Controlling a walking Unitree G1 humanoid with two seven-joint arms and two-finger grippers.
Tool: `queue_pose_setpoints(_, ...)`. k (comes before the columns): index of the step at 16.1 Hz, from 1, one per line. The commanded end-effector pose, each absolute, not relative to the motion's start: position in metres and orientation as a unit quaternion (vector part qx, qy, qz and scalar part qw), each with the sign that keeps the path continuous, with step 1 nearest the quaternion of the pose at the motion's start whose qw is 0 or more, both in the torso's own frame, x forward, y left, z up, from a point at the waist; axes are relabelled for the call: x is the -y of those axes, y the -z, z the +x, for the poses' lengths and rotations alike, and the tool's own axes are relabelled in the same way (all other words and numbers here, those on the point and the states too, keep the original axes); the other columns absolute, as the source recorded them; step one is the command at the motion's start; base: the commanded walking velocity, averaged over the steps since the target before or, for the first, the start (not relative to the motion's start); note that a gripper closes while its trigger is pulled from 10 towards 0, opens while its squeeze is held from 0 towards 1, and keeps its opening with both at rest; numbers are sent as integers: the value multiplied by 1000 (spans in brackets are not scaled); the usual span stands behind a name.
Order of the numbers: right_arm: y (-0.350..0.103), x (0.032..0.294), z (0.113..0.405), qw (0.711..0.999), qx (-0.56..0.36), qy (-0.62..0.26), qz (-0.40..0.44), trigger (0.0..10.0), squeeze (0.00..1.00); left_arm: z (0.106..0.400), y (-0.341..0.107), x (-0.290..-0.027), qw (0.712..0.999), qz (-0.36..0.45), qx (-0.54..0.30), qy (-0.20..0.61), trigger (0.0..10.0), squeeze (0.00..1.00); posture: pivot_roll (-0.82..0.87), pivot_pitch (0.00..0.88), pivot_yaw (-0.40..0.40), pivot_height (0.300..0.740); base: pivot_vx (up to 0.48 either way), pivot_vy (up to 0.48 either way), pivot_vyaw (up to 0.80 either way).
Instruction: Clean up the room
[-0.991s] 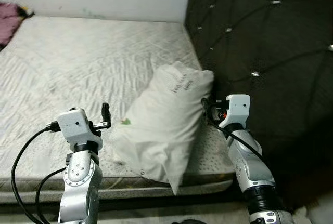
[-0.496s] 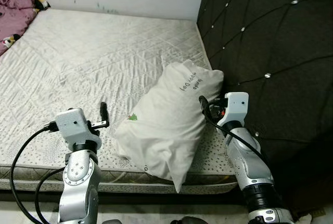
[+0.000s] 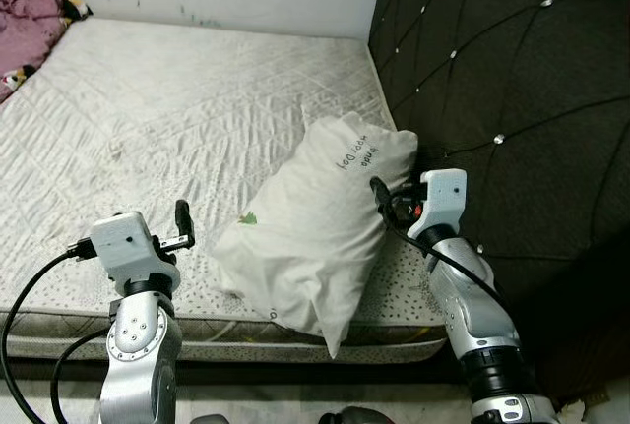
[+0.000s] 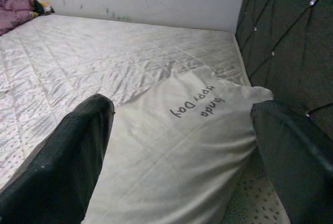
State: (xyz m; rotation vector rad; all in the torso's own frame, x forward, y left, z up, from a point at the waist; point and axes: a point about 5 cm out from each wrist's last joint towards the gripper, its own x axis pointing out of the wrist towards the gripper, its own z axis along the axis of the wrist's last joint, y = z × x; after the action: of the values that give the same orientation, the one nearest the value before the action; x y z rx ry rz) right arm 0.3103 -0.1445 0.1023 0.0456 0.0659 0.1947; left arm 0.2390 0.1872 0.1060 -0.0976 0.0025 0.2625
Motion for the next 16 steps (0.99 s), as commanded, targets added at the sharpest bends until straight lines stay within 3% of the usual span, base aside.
queue_pose_setpoints(1, -106, 146, 311, 994, -26, -100, 20, 10000, 0, 238, -109, -187, 990, -42, -2, -133, 10000, 0, 52, 55, -79, 740, 0, 0, 0)
queue_pose_setpoints(10, -103, 146, 310, 993, -33, -110, 19, 10000, 0, 238, -107, -192, 988, -40, 1, -150, 10000, 0, 51, 32, -85, 740, 0, 0, 0)
queue_pose_setpoints(16, -102, 145, 310, 992, -35, -120, 16, 10000, 0, 237, -105, -193, 987, -43, 0, -157, 10000, 0, 53, 24, -91, 700, 0, 0, 0)
